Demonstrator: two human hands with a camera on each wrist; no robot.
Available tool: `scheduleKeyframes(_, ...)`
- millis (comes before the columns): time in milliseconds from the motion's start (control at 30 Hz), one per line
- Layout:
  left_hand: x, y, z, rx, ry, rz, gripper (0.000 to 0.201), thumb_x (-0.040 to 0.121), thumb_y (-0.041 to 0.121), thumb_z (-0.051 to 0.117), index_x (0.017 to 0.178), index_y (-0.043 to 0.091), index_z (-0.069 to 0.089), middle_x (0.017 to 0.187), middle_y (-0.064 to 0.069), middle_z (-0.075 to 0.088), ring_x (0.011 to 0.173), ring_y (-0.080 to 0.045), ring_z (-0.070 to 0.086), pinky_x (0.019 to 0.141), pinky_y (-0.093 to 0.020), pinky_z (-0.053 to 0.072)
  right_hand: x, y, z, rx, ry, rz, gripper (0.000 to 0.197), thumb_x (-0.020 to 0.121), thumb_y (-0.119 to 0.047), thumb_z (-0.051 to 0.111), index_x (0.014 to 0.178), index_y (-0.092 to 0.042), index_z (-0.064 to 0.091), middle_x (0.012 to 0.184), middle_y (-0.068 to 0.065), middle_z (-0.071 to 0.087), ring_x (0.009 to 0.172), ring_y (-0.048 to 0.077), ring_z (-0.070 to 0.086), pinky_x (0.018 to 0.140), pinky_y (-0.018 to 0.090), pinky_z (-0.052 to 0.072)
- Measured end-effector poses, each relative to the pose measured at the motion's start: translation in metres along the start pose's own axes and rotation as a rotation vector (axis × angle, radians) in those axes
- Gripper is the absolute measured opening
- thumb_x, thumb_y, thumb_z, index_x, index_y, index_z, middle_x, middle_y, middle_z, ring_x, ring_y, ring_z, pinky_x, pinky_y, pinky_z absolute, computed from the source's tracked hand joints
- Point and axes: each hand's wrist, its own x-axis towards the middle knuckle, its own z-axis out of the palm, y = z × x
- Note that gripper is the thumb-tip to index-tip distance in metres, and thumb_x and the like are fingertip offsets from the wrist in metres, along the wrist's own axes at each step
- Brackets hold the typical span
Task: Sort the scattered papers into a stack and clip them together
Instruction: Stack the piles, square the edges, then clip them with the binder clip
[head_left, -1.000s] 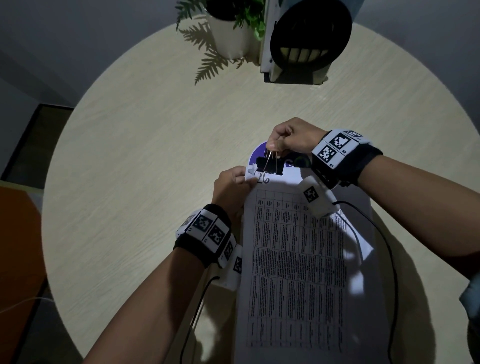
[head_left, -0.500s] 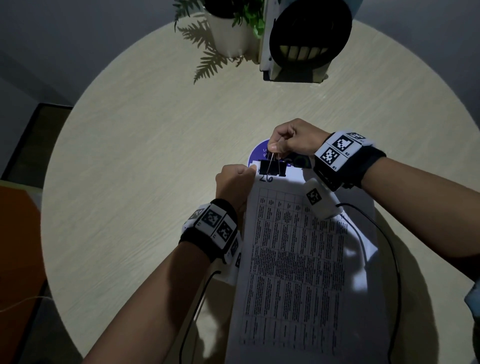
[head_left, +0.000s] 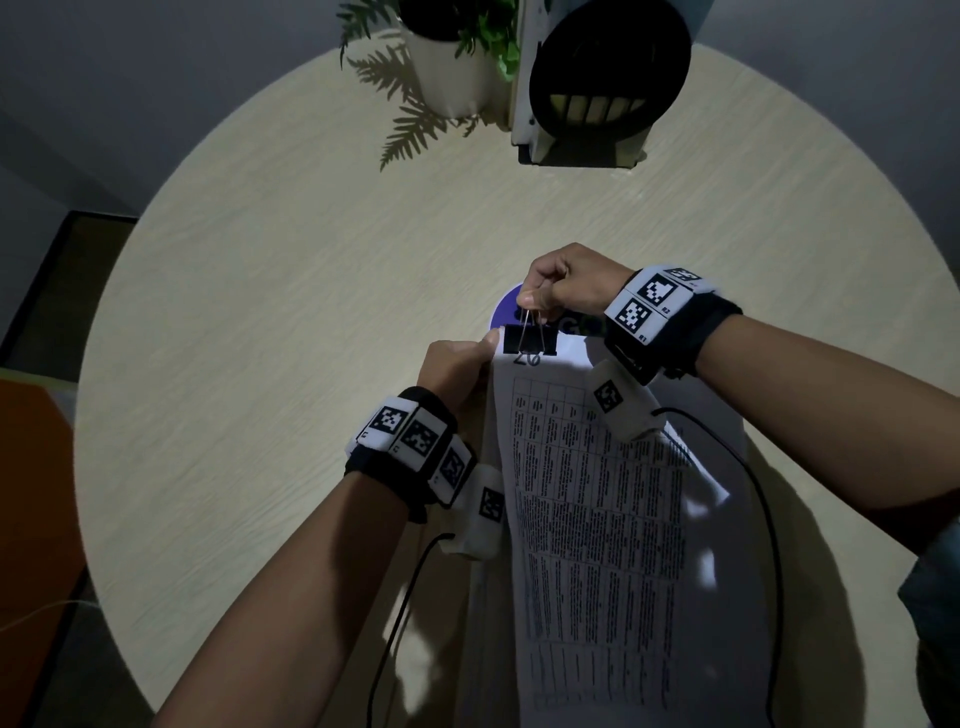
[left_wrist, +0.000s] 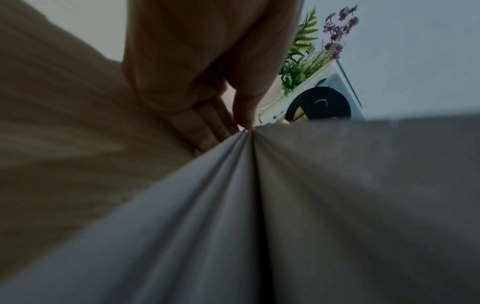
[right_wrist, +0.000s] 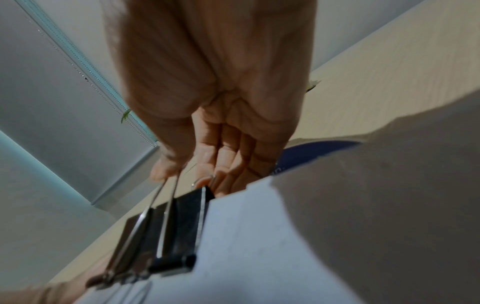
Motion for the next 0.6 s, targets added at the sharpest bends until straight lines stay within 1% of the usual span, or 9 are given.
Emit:
scheduleKeyframes(67,-0.006,-0.001,-0.001,-0.034,-0.038,-0.02,0.054,0.073,0.036,0.068,0.088,-0.015,0.063,0.089,-0.026,0.061,0.081,-0.032,0.058,0.076,-0.04,0.045,0.001,0.001,0.001,0.012,-0.003,0.024,0.017,0.084,-0.012,0.064,0.067,-0.013,0.061,0.068,0.012,0.06,0.072,0.029,0.055,0.072,0.04,0.045)
scheduleKeyframes(100,-0.008,-0.003,-0.002,-0.044,-0.075,-0.035,0.062,0.068,0.037,0.069,0.095,-0.018,0.061,0.092,-0.029,0.062,0.082,-0.033,0.059,0.078,-0.042,0.047,0.001,0.001,0.001,0.015,-0.004,0.031,0.017,0.084,-0.013,0.065,0.067,-0.013,0.061,0.068,0.012,0.06,0.073,0.03,0.055,0.071,0.04,0.045)
scheduleKeyframes(133,-0.013,-0.003,-0.001,-0.048,-0.1,-0.04,0.062,0.068,0.034,0.069,0.101,-0.017,0.06,0.095,-0.031,0.063,0.083,-0.033,0.06,0.081,-0.044,0.048,0.0,0.001,0.002,0.016,-0.003,0.034,0.017,0.084,-0.013,0.065,0.067,-0.013,0.061,0.068,0.012,0.06,0.073,0.029,0.055,0.072,0.04,0.045)
scheduleKeyframes(200,-0.019,-0.003,0.001,-0.026,-0.124,-0.022,0.044,0.073,0.02,0.065,0.1,-0.015,0.061,0.096,-0.033,0.063,0.084,-0.035,0.06,0.084,-0.049,0.048,0.001,0.0,0.002,0.019,-0.003,0.032,0.017,0.084,-0.012,0.065,0.067,-0.012,0.061,0.067,0.011,0.06,0.073,0.029,0.055,0.072,0.04,0.045)
scheduleKeyframes(267,-0.021,-0.005,0.003,0.016,-0.071,0.031,0.026,0.069,0.01,0.061,0.089,-0.006,0.062,0.089,-0.029,0.062,0.084,-0.035,0.059,0.079,-0.048,0.049,0.0,0.0,0.002,0.0,-0.014,0.027,0.017,0.083,-0.013,0.065,0.067,-0.011,0.061,0.065,0.009,0.059,0.072,0.028,0.055,0.073,0.039,0.046)
scheduleKeyframes(300,-0.02,-0.006,0.004,0.013,-0.029,0.033,0.02,0.066,0.007,0.061,0.084,0.0,0.057,0.091,-0.025,0.062,0.086,-0.035,0.06,0.079,-0.046,0.05,0.001,0.0,0.003,-0.01,-0.023,0.024,0.017,0.083,-0.013,0.065,0.067,-0.011,0.061,0.065,0.008,0.059,0.07,0.026,0.055,0.073,0.038,0.046)
scheduleKeyframes(400,-0.019,-0.009,0.009,-0.077,0.076,-0.017,0.03,0.057,0.008,0.061,0.081,0.02,0.049,0.099,-0.019,0.064,0.091,-0.034,0.063,0.082,-0.052,0.053,0.0,-0.001,0.003,-0.022,-0.027,0.022,0.018,0.084,-0.013,0.065,0.066,-0.011,0.061,0.064,0.005,0.059,0.063,0.019,0.055,0.074,0.033,0.046)
scheduleKeyframes(533,-0.02,-0.012,0.011,-0.099,0.099,-0.007,0.031,0.064,0.001,0.063,0.089,0.015,0.051,0.086,-0.015,0.064,0.082,-0.033,0.064,0.077,-0.055,0.054,-0.007,-0.003,0.005,-0.013,-0.039,0.051,0.015,0.087,-0.018,0.062,0.081,-0.005,0.065,0.067,0.003,0.06,0.062,0.014,0.056,0.063,0.024,0.045)
scheduleKeyframes(600,-0.021,-0.012,0.012,-0.101,0.098,-0.003,0.029,0.073,-0.003,0.062,0.091,0.015,0.05,0.084,-0.015,0.065,0.078,-0.031,0.063,0.076,-0.054,0.054,-0.01,-0.003,0.002,-0.011,-0.07,0.081,0.022,0.087,-0.024,0.062,0.09,-0.003,0.067,0.075,0.004,0.064,0.07,0.017,0.06,0.07,0.026,0.048)
